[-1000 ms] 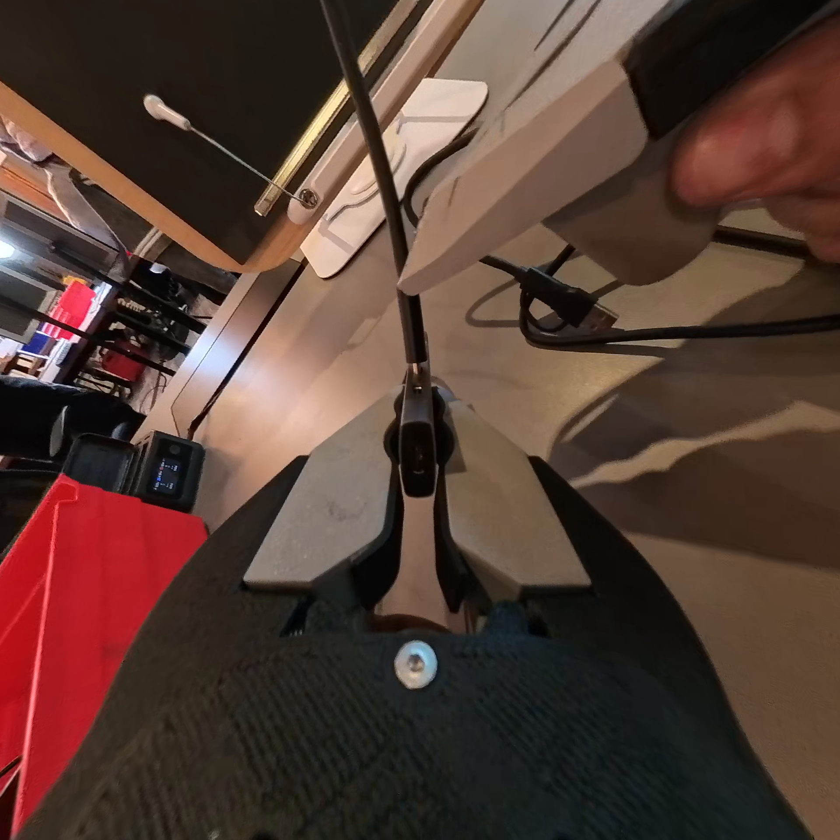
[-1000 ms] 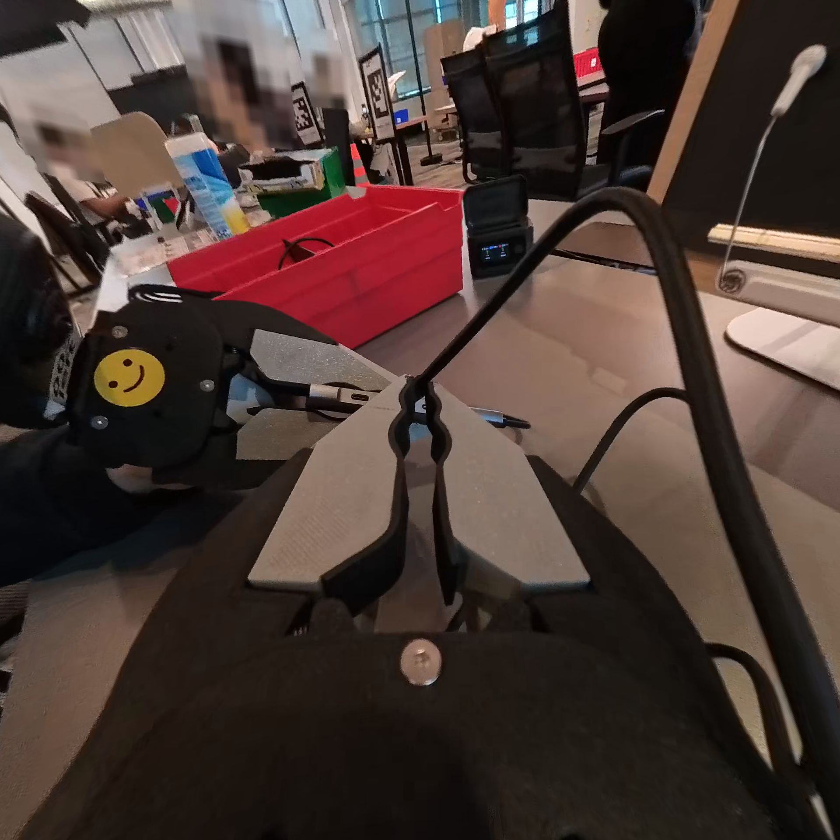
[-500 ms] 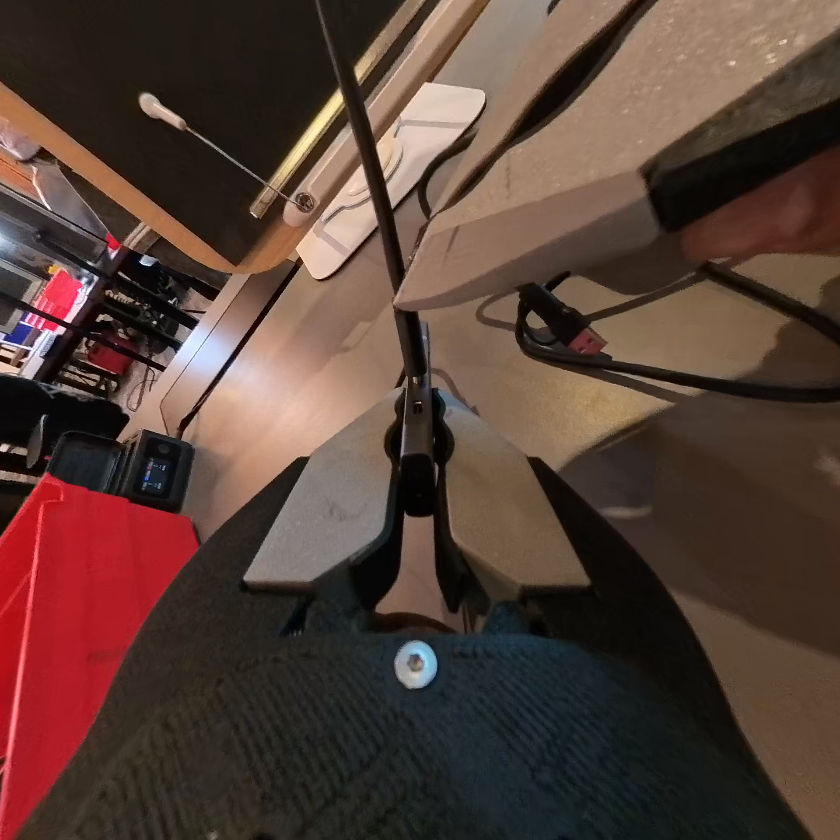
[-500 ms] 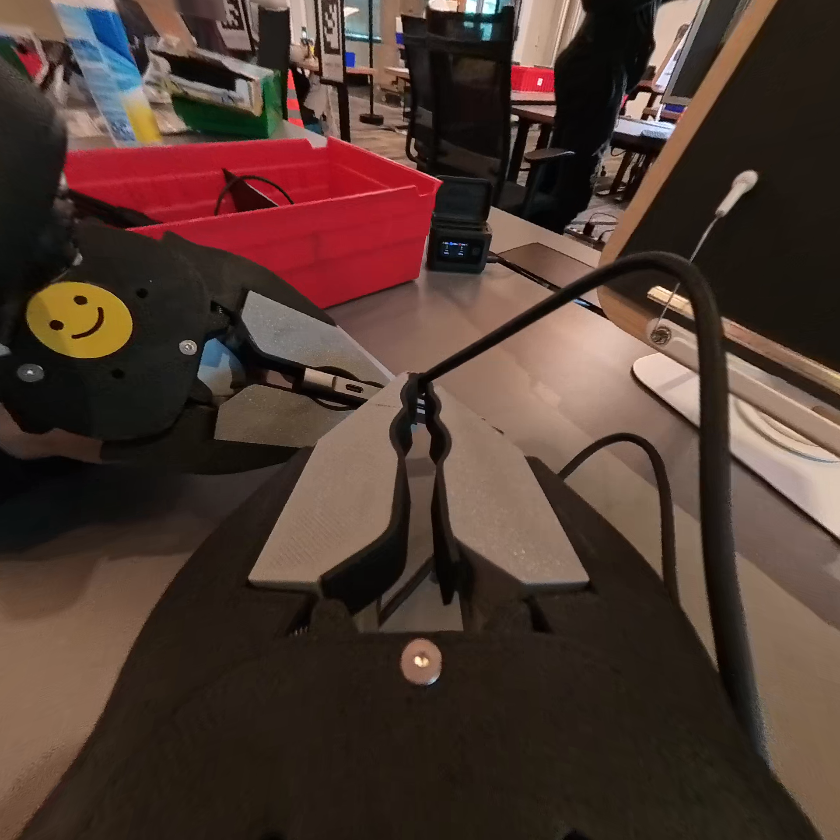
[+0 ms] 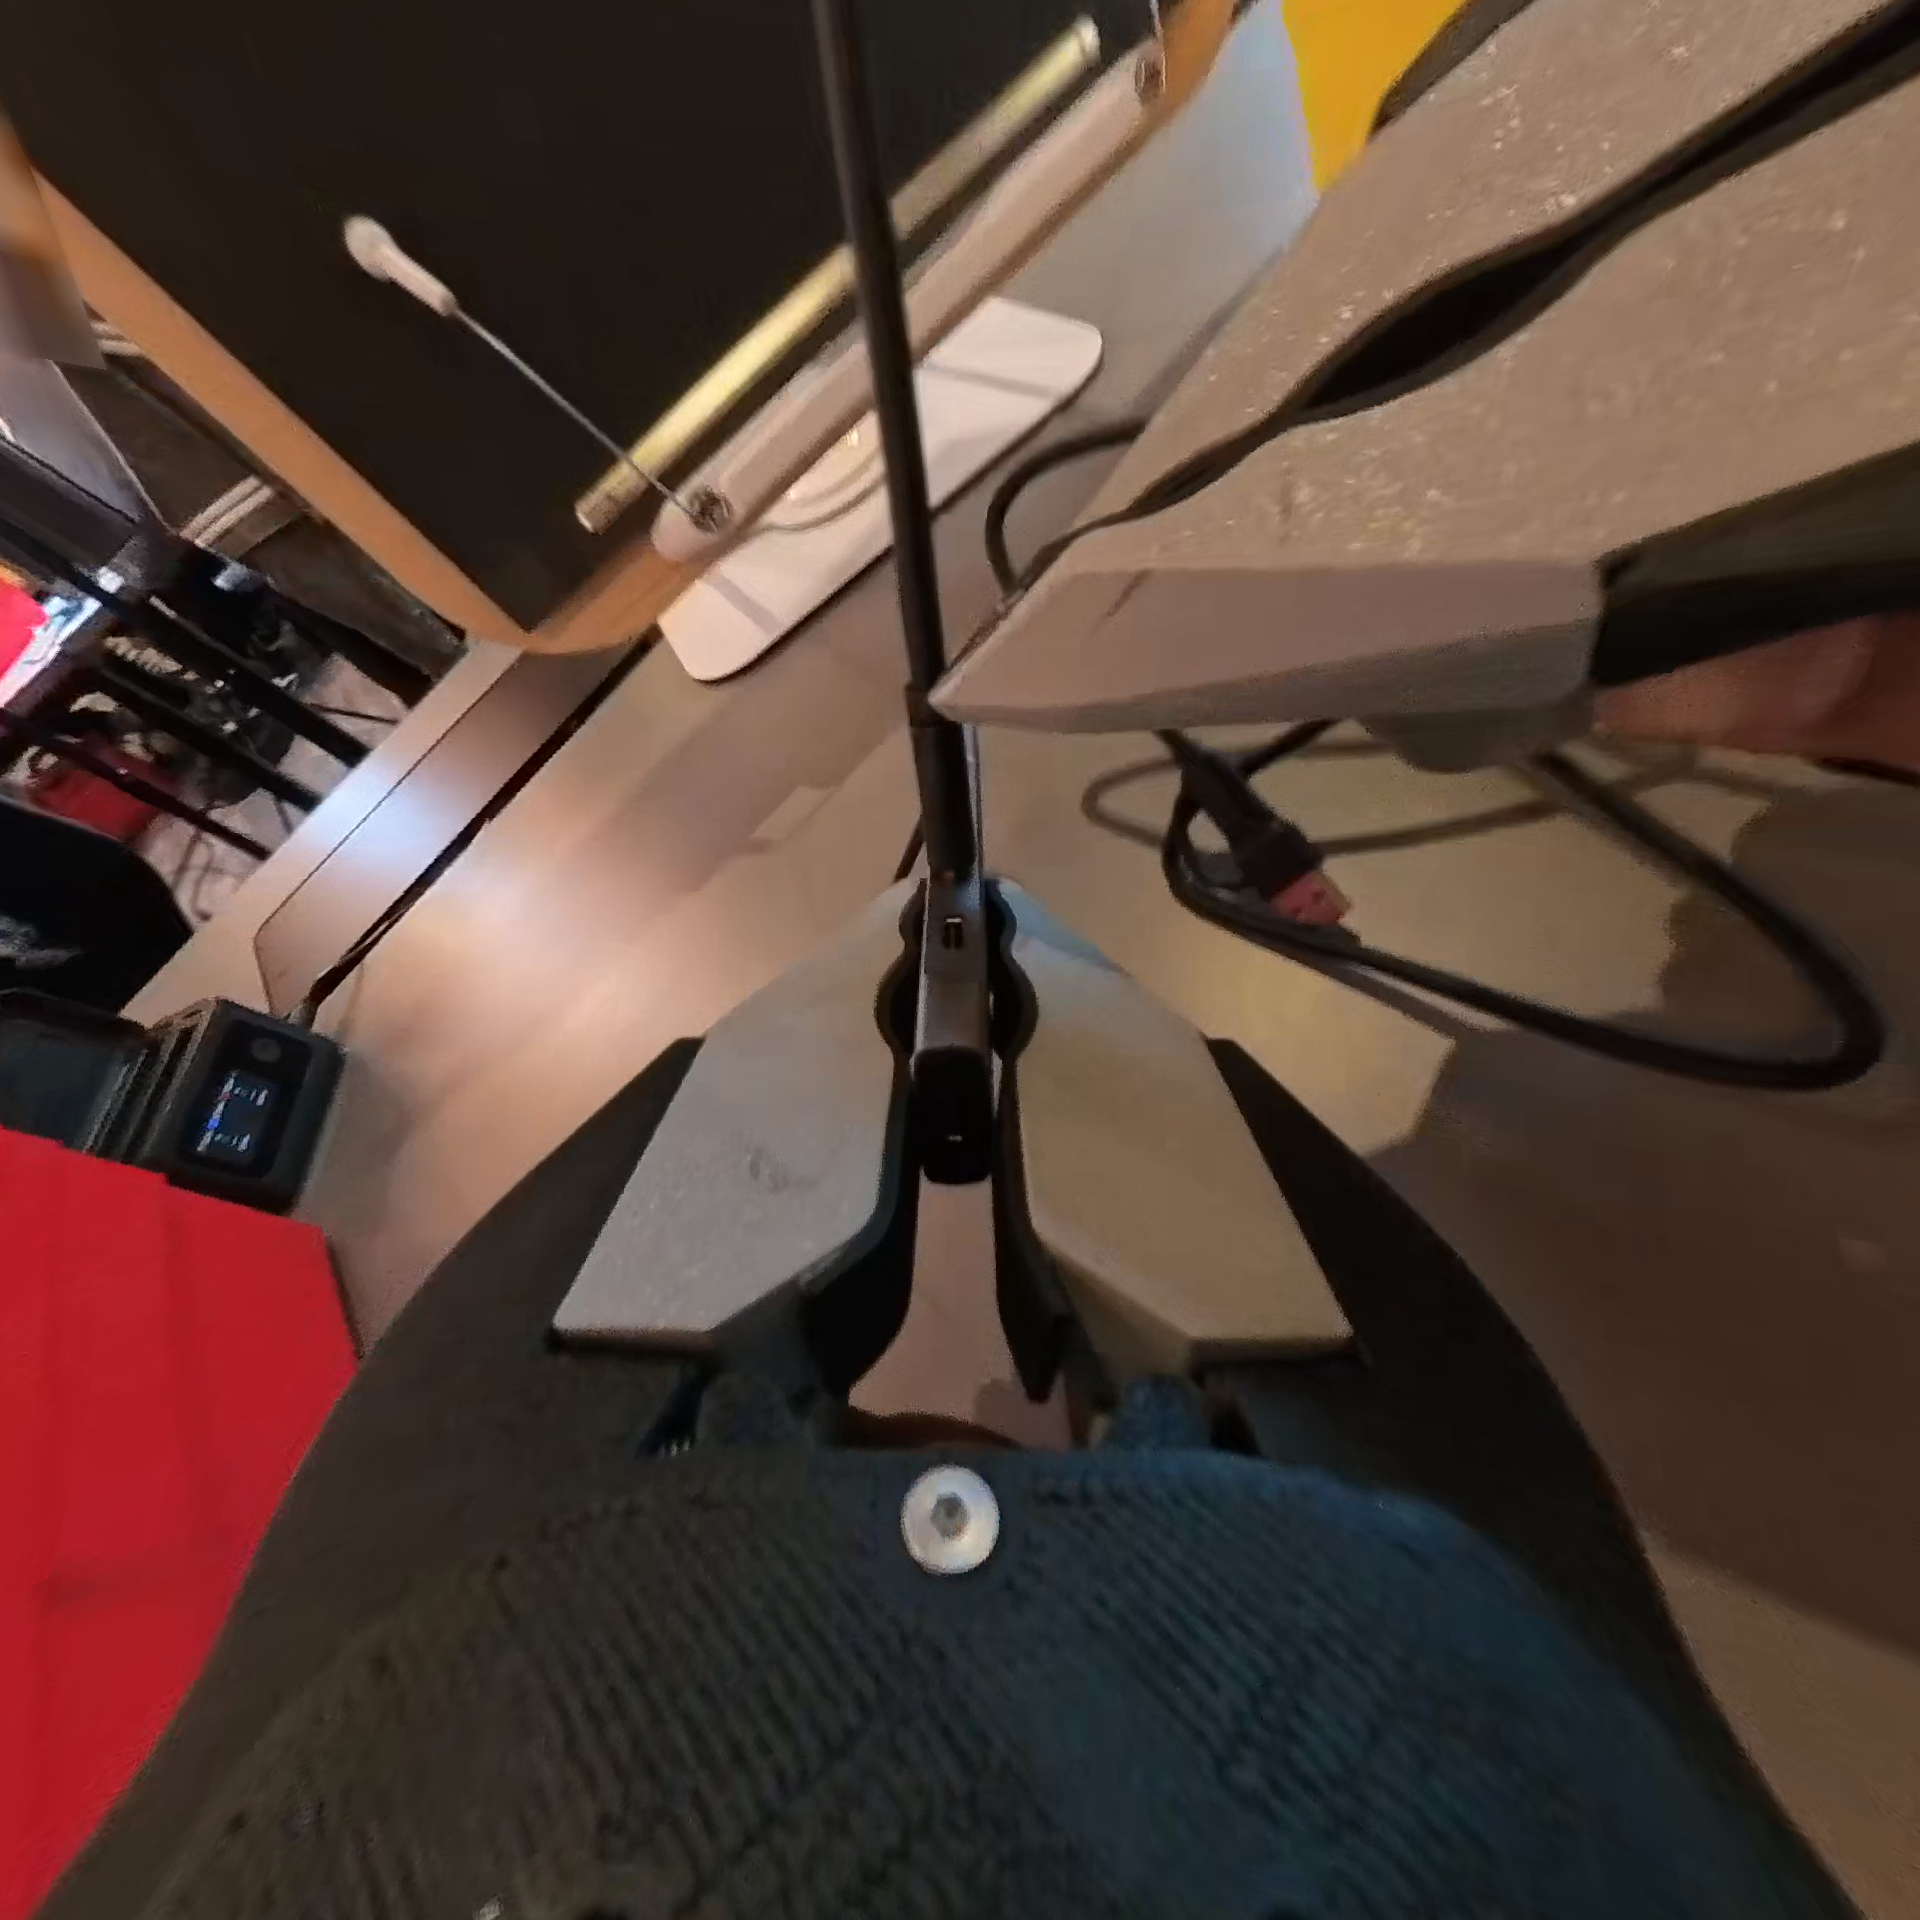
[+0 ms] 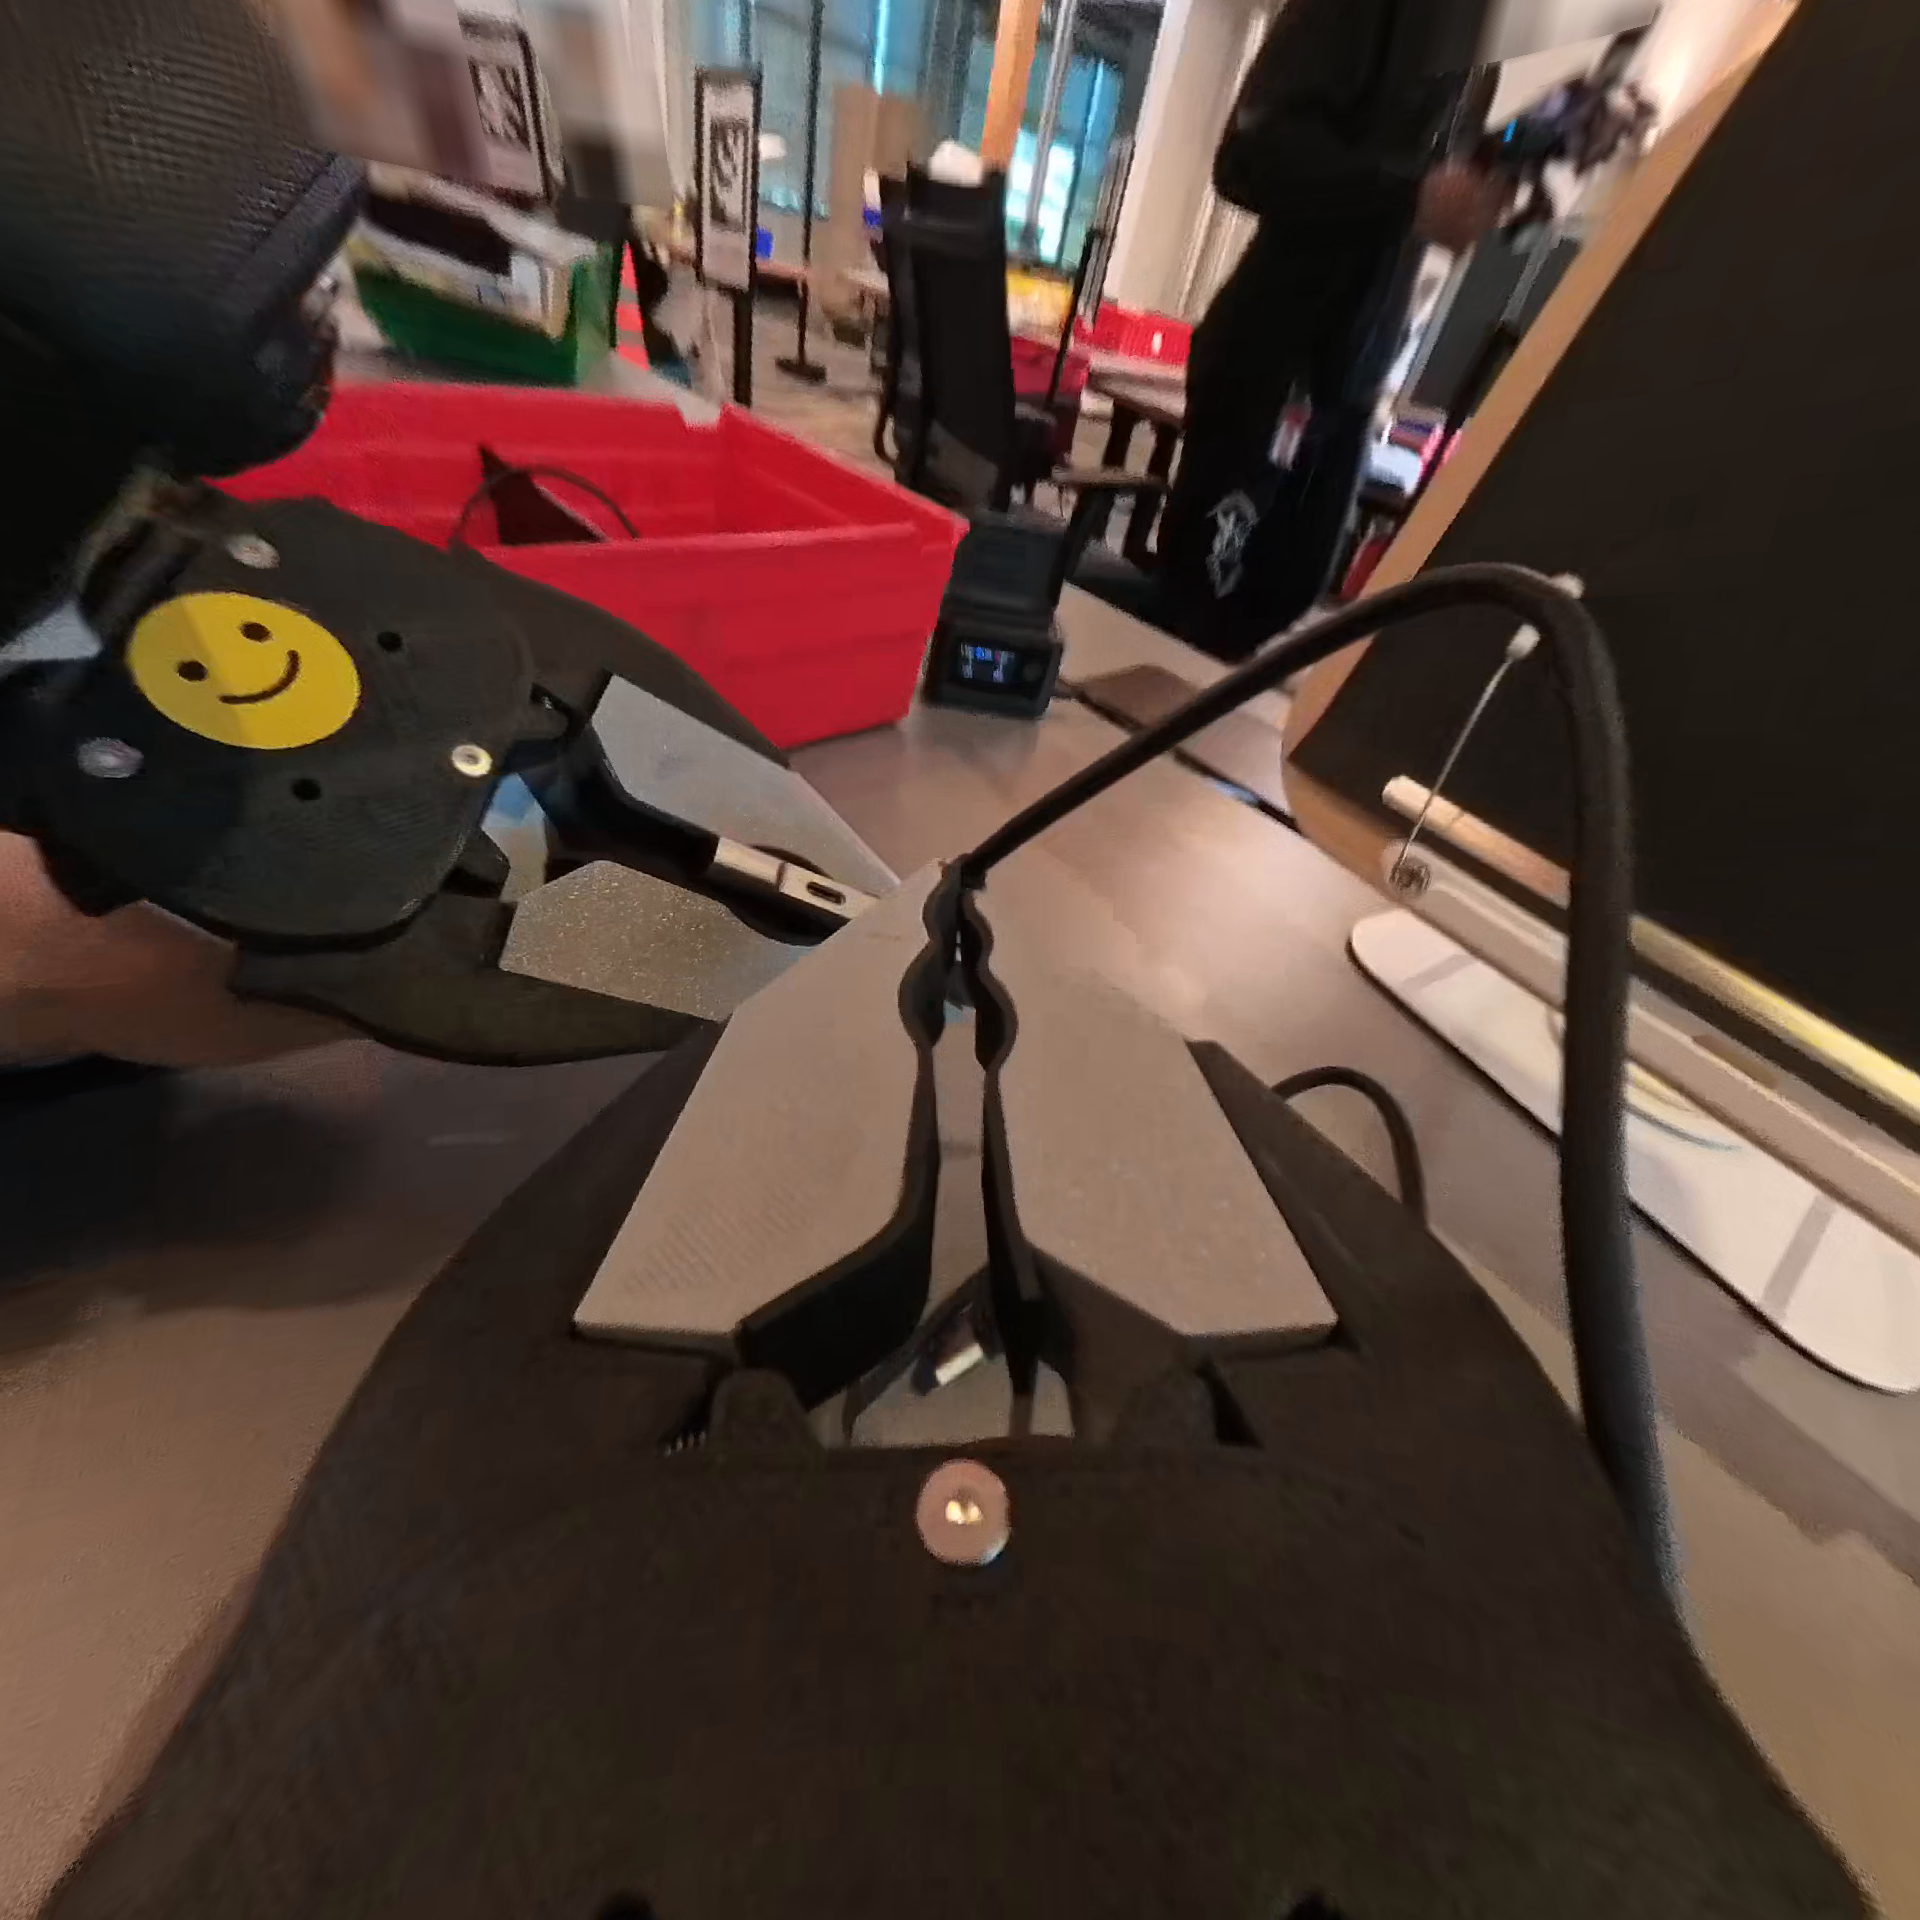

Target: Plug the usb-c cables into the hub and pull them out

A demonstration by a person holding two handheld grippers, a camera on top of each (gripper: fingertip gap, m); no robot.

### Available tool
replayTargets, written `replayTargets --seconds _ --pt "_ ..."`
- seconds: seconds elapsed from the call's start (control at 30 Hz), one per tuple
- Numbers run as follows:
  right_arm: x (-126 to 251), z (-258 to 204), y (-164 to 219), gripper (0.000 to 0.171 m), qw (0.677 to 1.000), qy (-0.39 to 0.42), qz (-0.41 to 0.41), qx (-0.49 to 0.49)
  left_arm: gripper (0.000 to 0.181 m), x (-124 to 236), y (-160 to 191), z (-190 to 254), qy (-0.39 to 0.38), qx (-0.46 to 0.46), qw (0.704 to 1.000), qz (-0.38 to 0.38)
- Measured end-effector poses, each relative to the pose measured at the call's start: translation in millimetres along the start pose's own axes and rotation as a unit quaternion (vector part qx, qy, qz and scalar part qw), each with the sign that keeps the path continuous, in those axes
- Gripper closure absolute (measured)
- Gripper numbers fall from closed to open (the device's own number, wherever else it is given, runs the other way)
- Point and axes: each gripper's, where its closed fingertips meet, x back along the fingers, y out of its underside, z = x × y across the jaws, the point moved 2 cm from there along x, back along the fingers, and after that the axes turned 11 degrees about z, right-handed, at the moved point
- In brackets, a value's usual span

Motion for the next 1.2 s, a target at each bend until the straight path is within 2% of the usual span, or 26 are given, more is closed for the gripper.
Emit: replayTargets --seconds 0.1,0.2,0.27,0.33,0.47,0.53,0.67,0.73,0.8,0.87,1.0,1.07,1.2 --pt "14.0 1.9 -29.0 0.163 0.995 -0.036 0.073 -0.049 0.176 9.3 -25.1 -6.0 0.027 0.036 0.997 0.068" --pt "46.6 3.0 -64.3 0.158 0.970 -0.115 0.149 -0.155 0.176 24.1 -41.4 -9.1 0.071 0.109 0.986 0.104" --pt "67.9 1.1 -77.0 0.140 0.943 -0.186 0.145 -0.234 0.176 35.5 -53.1 -7.9 0.100 0.147 0.975 0.135" --pt "88.8 -1.3 -84.9 0.137 0.925 -0.233 0.133 -0.270 0.176 43.9 -59.2 -8.4 0.104 0.153 0.972 0.146" --pt "117.5 1.7 -84.5 0.139 0.945 -0.220 0.122 -0.211 0.176 50.5 -63.9 -3.7 0.106 0.136 0.973 0.152" --pt "129.0 1.6 -87.5 0.129 0.950 -0.222 0.112 -0.189 0.175 51.3 -65.5 1.0 0.110 0.132 0.973 0.155" --pt "165.1 -6.9 -131.3 0.116 0.939 -0.279 0.129 -0.152 0.176 58.8 -74.6 14.1 0.145 0.126 0.964 0.184" --pt "173.9 -1.7 -148.4 0.120 0.946 -0.272 0.118 -0.131 0.175 64.2 -78.0 22.0 0.175 0.124 0.955 0.206" --pt "163.5 9.1 -139.8 0.121 0.962 -0.245 0.064 -0.103 0.176 67.5 -77.9 30.4 0.208 0.137 0.942 0.226" --pt "139.9 16.0 -109.8 0.116 0.972 -0.224 -0.010 -0.078 0.176 69.5 -77.6 38.9 0.239 0.153 0.928 0.242" --pt "94.9 -7.5 -46.1 0.126 0.959 -0.256 -0.114 -0.029 0.175 74.3 -80.7 50.3 0.271 0.143 0.918 0.252" --pt "79.8 -21.9 -36.9 0.155 0.952 -0.284 -0.112 -0.013 0.175 75.6 -79.1 57.2 0.286 0.143 0.914 0.249" --pt "76.1 -29.3 -36.3 0.163 0.932 -0.333 -0.141 -0.002 0.167 75.7 -75.9 51.9 0.289 0.170 0.911 0.239"
